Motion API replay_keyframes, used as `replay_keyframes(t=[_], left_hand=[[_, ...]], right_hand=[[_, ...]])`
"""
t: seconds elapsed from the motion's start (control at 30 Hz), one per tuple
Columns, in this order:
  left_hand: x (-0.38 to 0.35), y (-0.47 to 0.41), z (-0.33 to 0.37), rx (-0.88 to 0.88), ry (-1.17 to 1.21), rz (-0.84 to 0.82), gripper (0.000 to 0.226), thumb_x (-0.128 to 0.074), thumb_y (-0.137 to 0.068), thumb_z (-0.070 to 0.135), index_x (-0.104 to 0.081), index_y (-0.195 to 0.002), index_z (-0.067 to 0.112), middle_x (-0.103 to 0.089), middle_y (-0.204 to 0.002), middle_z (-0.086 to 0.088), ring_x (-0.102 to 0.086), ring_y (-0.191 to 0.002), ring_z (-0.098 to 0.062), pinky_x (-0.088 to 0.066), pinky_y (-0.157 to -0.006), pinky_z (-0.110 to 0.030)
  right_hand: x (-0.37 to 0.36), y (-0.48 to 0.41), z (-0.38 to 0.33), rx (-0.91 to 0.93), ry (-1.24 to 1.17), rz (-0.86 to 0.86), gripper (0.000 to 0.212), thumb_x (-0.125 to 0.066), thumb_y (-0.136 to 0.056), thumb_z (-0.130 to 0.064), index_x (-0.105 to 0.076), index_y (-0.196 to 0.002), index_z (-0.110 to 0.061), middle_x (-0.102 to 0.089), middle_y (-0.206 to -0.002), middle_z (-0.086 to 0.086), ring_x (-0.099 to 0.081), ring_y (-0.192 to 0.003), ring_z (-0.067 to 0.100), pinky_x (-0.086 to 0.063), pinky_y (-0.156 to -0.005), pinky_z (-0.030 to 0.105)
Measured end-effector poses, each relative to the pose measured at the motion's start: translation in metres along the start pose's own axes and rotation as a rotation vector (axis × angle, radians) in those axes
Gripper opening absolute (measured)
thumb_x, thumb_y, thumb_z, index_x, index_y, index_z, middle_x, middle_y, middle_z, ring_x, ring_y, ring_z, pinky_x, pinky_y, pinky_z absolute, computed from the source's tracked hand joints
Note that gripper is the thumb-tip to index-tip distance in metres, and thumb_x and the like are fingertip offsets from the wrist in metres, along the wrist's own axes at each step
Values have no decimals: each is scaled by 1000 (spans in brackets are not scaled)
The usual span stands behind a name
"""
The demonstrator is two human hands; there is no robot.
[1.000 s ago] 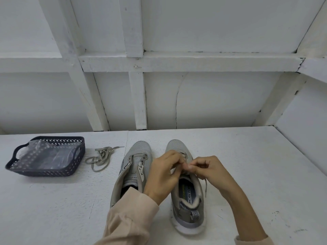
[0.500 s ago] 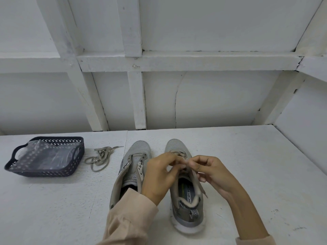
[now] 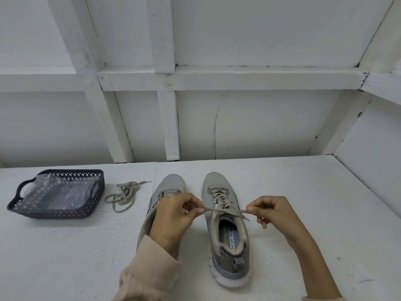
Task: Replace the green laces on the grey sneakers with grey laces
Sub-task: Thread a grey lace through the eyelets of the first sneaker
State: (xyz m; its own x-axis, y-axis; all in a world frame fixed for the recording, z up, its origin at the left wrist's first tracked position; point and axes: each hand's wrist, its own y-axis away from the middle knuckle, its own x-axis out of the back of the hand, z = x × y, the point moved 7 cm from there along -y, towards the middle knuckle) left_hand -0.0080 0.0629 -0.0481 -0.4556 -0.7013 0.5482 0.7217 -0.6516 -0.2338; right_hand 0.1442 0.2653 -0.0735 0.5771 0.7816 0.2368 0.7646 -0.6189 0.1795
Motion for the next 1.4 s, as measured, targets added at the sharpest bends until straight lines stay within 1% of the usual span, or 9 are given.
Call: replay_keyframes(t=[0.1, 0.2, 0.3, 0.5, 0.77, 0.93, 1.13, 1.27, 1.4], left_hand=[[16, 8, 6, -72, 13, -3, 10, -77, -79, 25, -71, -79, 33, -70, -84, 22, -65, -87, 0, -46, -77, -14], [40, 20, -1, -67, 67, 42, 15, -65, -82, 41, -70, -93, 32, -70, -97, 21, -64, -98, 0, -46, -84, -15], [66, 32, -24, 11, 144, 103, 10, -65, -87, 31, -71, -95, 30, -71, -102, 18, -63, -106, -2, -46, -92, -20], [107, 41, -100, 284, 216, 280, 25, -63, -89, -2, -72, -85, 21, -73, -90, 11, -65, -90, -1, -51, -90, -29], [98, 2, -185, 268, -610, -25, 46, -54, -90, 9, -53, -136, 14, -54, -138, -9, -47, -127, -29, -42, -98, -37], [103, -15, -185, 256, -893, -129, 29, -41, -101, 21, -54, -126, 15, -56, -131, -5, -45, -125, -27, -35, -96, -37], [123, -23, -117, 22, -158, -50, 9, -56, -97, 12, -65, -98, 12, -70, -89, 3, -64, -84, -19, -47, -77, -31], [145, -37, -88, 19, 120, 3, 6, -60, -95, 14, -64, -91, 15, -69, -76, 0, -67, -69, -13, -53, -73, -29], [164, -43, -86, 63, 260, 2, 11, -65, -93, 19, -69, -84, 13, -61, -69, -6, -58, -63, -18, -48, -58, -21]], right_hand=[[-5, 2, -10, 58, 130, 58, 9, -73, -85, -16, -74, -93, -19, -71, -92, 0, -65, -83, 18, -50, -63, 18], [-21, 6, -32, 163, 205, 93, 31, -70, -88, -27, -63, -117, -31, -57, -120, -9, -54, -110, 8, -44, -87, 21], [-54, 11, -65, 280, 144, 18, 35, -69, -88, -29, -60, -121, -37, -51, -128, -14, -47, -120, 3, -37, -101, 24], [-143, 5, -112, 391, 144, -196, 28, -69, -88, -26, -65, -114, -35, -51, -124, -14, -46, -117, -5, -33, -100, 17], [-238, -20, -106, 280, 255, -347, 13, -67, -88, -24, -66, -99, -32, -52, -117, -10, -50, -114, 13, -40, -92, 27], [-254, -37, -94, 228, 373, -315, 16, -67, -86, -19, -70, -101, -25, -54, -92, -26, -53, -96, 10, -45, -85, 28], [-271, -38, -98, 297, 448, -352, 39, -69, -83, -11, -63, -120, -20, -59, -123, -4, -50, -101, 10, -41, -83, 24], [-260, -42, -126, 360, 371, -288, 13, -66, -88, -17, -74, -94, -8, -69, -88, 6, -61, -81, 19, -46, -74, 30], [-223, -47, -156, 297, 10, -313, 17, -58, -96, -12, -70, -86, -6, -56, -58, 1, -50, -48, 15, -41, -51, 24]])
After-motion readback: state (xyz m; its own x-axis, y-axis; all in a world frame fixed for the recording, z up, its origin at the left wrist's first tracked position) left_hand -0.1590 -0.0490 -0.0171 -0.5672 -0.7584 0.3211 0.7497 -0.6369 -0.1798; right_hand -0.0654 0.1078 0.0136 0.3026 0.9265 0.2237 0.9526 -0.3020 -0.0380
